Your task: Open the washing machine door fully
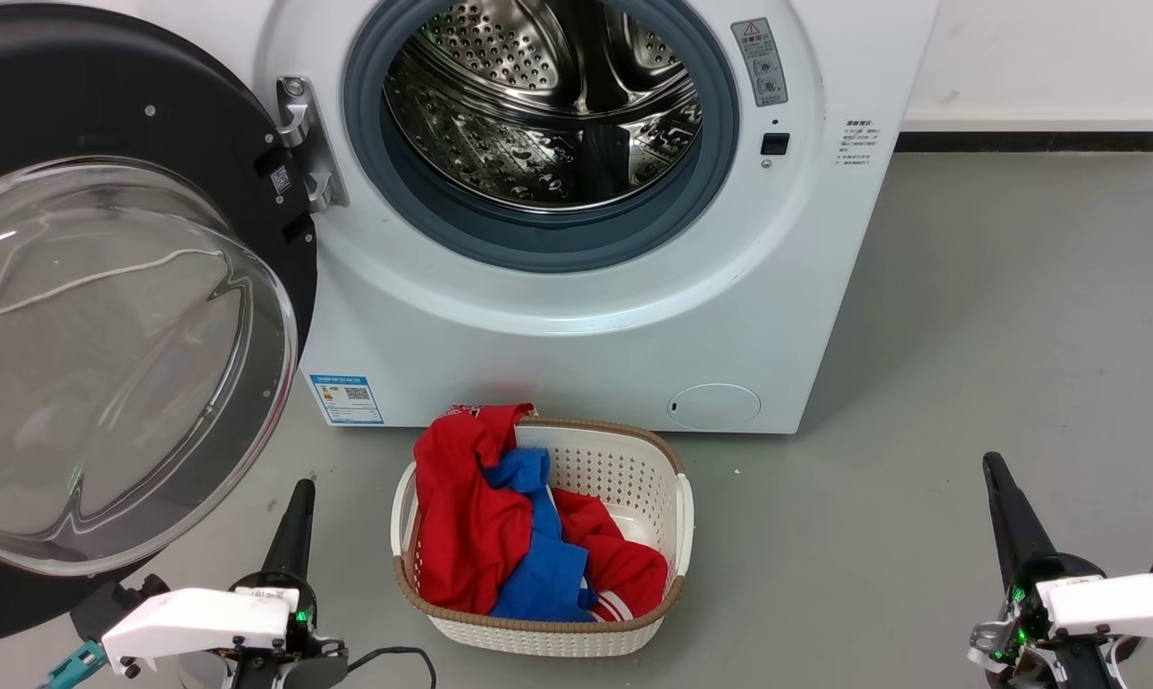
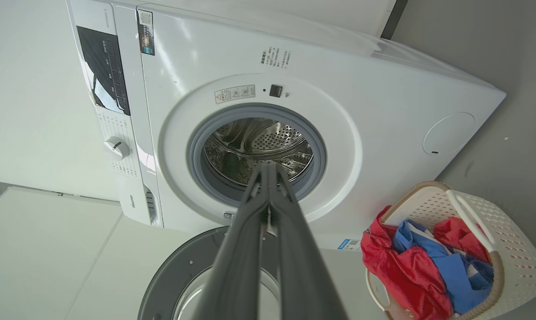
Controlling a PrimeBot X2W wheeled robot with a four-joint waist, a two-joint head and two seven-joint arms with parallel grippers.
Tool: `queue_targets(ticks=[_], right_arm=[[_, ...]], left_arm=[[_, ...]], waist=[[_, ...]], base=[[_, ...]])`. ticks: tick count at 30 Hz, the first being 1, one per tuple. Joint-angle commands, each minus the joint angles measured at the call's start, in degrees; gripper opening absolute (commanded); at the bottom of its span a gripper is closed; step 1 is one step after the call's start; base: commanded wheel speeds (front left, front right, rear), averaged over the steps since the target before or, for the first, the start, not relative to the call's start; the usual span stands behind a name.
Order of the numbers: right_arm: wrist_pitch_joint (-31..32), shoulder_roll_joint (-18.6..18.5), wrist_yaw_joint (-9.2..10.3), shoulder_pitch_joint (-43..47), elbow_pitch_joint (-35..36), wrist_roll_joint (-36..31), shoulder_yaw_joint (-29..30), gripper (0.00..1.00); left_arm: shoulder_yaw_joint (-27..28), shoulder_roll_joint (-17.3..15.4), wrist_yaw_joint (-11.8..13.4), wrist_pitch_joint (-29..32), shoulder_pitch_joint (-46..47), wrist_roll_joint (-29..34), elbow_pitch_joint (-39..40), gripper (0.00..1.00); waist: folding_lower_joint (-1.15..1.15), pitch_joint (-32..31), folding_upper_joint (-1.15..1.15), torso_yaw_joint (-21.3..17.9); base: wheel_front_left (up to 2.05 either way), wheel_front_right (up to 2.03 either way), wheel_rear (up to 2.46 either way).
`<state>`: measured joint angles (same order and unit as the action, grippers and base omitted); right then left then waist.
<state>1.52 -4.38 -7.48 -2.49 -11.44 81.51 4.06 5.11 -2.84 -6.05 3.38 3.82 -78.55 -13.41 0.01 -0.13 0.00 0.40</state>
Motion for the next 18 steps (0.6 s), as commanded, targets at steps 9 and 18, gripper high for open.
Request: queue_targets(ticks=[9, 18], right_arm=[[1.3, -0.1, -0.02, -2.2, -0.9, 4.8, 0.2, 0.00], [2.3, 0.0, -0.02, -3.0, -1.6, 8.1, 0.4, 0.00]], left_arm=[[0.7, -0.1, -0.7, 1.3, 1.6, -5.2, -0.2, 0.00], [1.0, -0.1, -1.1, 2.1, 2.1, -8.8, -0.4, 0.00]], waist=[[-0.01, 0.1, 0.00, -0.1], [-0.01, 0.2, 0.00, -0.2]], base=[[0.00, 0.00, 0.00], [0.00, 0.00, 0.00]])
